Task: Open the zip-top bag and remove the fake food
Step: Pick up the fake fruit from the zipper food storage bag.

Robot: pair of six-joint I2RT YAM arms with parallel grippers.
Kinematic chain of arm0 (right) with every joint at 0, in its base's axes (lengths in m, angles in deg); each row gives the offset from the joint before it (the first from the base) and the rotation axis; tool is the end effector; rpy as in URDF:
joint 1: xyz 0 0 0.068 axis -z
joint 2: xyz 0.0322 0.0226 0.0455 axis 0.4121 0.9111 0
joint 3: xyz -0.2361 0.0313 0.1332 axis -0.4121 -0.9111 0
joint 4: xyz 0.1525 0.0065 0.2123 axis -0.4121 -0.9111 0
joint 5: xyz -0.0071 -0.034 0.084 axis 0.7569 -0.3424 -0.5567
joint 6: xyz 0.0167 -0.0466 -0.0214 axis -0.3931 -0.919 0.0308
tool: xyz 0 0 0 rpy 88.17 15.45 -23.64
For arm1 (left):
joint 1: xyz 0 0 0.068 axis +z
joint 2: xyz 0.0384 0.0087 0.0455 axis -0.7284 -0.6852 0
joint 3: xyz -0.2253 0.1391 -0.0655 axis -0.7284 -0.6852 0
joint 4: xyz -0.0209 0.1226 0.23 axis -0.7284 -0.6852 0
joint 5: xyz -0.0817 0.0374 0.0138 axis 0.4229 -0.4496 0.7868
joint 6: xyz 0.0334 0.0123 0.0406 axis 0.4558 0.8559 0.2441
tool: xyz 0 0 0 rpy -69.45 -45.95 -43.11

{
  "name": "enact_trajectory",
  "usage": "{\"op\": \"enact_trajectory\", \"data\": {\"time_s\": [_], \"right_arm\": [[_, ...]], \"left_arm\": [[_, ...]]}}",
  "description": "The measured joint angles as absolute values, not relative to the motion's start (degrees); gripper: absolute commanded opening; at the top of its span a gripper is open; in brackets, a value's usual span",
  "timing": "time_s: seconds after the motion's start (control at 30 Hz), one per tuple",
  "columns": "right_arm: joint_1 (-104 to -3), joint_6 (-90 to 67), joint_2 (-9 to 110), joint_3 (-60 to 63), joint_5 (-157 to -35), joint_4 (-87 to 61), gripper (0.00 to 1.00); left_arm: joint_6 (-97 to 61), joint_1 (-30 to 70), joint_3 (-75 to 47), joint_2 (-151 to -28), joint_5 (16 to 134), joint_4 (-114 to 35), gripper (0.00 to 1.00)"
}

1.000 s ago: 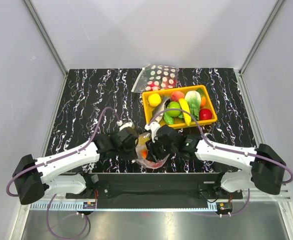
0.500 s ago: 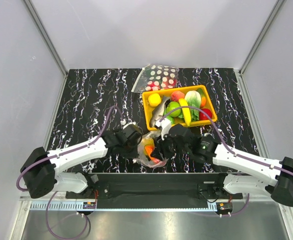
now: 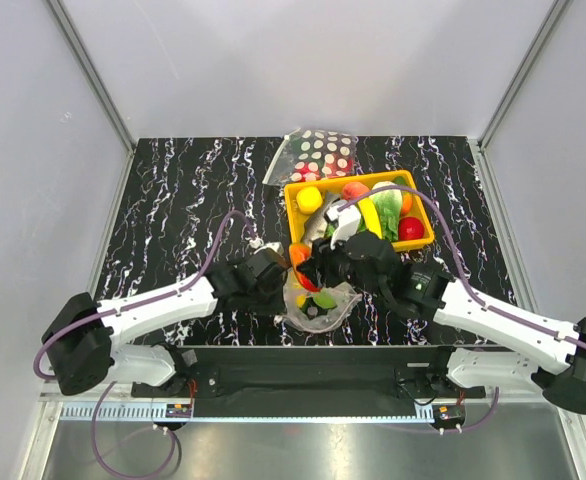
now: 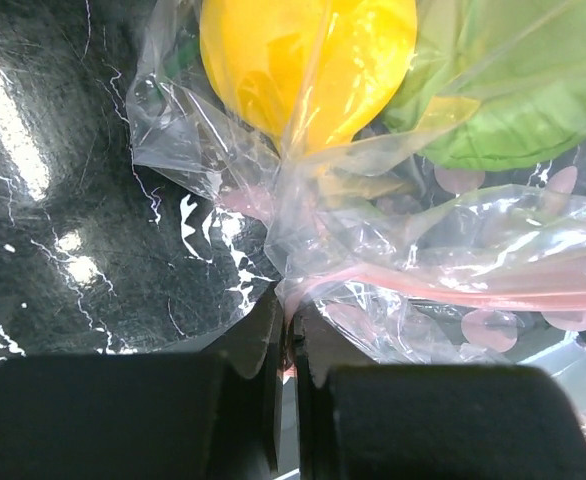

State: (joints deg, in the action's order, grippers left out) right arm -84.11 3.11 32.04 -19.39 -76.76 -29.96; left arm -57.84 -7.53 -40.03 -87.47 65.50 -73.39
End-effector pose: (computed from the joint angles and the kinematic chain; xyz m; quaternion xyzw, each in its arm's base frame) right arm 0.1302 0.2099 0.3268 -0.2265 0.8110 0.2851 0.4579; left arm 0.1438 -0.1987 0.2142 0.0210 0.9633 -0.2069 0.1694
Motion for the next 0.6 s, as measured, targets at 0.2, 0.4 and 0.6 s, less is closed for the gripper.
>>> {"op": "enact_trajectory", "data": {"time_s": [0.2, 0.4, 0.6], "right_arm": [[-80.92, 3.20, 32.12, -15.19, -71.36, -30.11, 0.00], [-67.82, 2.28, 33.28, -14.30, -72.06, -32.21, 0.00], [-57.66, -0.06, 39.82, -11.30, -77.55, -32.63, 0.00]], "left_arm": [[-58.52, -7.14, -42.76, -84.78, 65.08, -73.48, 0.06], [-58.47, -5.76, -42.69, -78.16, 62.50, -77.70, 0.06], [-58.41, -4.04, -41.69, -70.09, 58.15, -84.63, 0.06]]}}
